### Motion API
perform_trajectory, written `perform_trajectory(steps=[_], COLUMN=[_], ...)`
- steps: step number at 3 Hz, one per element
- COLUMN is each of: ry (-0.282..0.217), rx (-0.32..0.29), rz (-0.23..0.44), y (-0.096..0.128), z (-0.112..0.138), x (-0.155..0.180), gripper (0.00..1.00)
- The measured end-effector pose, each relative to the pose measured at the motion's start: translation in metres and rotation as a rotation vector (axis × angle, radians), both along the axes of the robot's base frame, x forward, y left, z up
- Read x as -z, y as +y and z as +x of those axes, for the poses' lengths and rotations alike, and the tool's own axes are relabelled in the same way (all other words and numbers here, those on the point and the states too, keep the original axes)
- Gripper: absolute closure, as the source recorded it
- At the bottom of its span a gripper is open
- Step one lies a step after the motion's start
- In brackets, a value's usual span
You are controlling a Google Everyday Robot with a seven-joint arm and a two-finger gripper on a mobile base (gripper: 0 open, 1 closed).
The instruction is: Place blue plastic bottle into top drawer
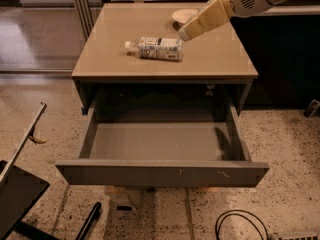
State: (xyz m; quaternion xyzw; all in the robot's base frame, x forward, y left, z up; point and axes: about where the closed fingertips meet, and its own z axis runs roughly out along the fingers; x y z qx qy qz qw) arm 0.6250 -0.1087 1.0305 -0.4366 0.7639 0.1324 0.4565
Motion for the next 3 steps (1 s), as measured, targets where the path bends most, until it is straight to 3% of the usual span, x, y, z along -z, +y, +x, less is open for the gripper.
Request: perform_trajectory(steps=[3], ry=[0.021], rx=[0.057], rz=[0.101], y=[0.057], z=[0.147], x=[0.121], gripper=[0.00])
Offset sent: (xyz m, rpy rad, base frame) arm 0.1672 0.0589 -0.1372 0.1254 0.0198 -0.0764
